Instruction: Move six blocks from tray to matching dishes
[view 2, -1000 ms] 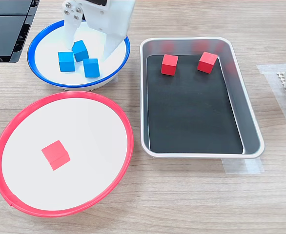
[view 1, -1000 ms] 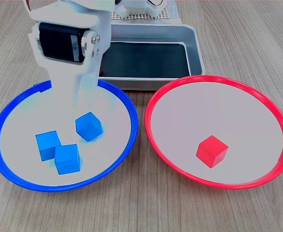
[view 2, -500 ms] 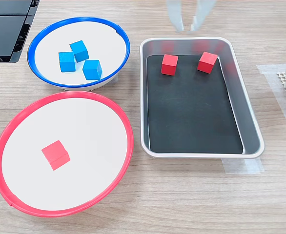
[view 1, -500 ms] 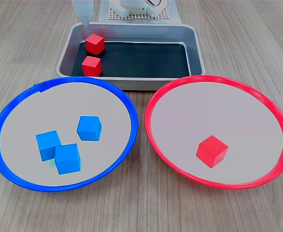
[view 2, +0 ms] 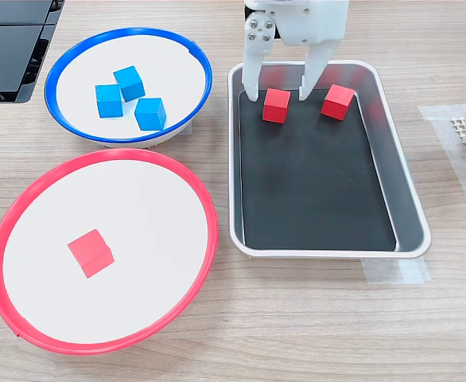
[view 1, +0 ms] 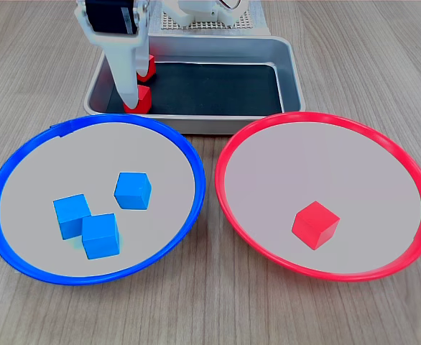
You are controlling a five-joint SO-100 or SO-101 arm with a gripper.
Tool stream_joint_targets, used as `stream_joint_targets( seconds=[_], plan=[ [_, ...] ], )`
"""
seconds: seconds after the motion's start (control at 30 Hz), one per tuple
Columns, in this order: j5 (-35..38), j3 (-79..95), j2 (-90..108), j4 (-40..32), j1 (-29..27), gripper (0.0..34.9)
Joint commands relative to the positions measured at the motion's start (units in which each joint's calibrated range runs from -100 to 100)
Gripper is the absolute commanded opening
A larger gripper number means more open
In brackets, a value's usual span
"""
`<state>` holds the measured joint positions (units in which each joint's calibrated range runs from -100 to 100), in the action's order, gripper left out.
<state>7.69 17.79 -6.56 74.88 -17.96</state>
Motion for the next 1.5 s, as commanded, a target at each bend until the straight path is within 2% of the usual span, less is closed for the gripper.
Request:
stream_joint_targets(
  seconds=[0.0,0.1,0.13,0.2,0.23,0.27,0.33,0.43,0.47,0.57,0.7,0.87,0.93,0.97,1.0,1.03,1.07,1.13,1.17,1.23,1.27,1.3,1.33,1.47],
  plan=[
    [0.0,-2.08,-1.58,-2.36,0.13,16.3],
    [0.39,-1.81,-2.95,-3.27,0.04,16.3],
    [0.44,-1.81,-3.29,-3.52,0.04,15.3],
    [0.68,-1.81,-3.8,-3.68,-0.06,9.8],
    [0.98,-2.08,-3.88,-3.68,-0.06,2.3],
    [1.32,-2.54,-3.88,-3.19,-0.06,0.7],
    [1.9,-4.9,-3.46,0.44,0.04,0.2],
    [2.59,-12.64,-1.84,11.83,2.86,0.2],
    [2.49,-15.83,-1.24,15.88,5.21,0.2],
    [0.05,-23.66,-0.73,22.23,13.96,0.2],
    [-5.67,-32.49,-4.74,18.77,26.2,0.2],
    [-10.79,-38.68,-12.58,2.92,34.48,0.3],
    [-11.18,-38.5,-14.54,-2.78,35.89,1.6],
    [-11.53,-38.22,-15.57,-6.0,36.36,4.5],
    [-11.82,-37.68,-16.16,-8.39,36.65,9.1],
    [-11.87,-37.31,-16.25,-9.22,36.74,10.8],
    [-11.72,-36.04,-16.16,-11.69,37.02,16.8],
    [-11.38,-34.67,-15.4,-12.68,37.02,22.9],
    [-10.99,-33.49,-14.63,-13.09,37.02,24.1],
    [-9.77,-29.57,-11.64,-13.34,36.46,24.2],
    [-8.94,-26.75,-9.0,-12.93,35.71,20.8],
    [-7.91,-24.39,-6.95,-12.35,35.05,7.4],
    [-7.23,-22.93,-5.5,-11.69,34.67,1.1],
    [-2.49,-11.91,4.82,-2.36,30.34,0.3]
  ],
)
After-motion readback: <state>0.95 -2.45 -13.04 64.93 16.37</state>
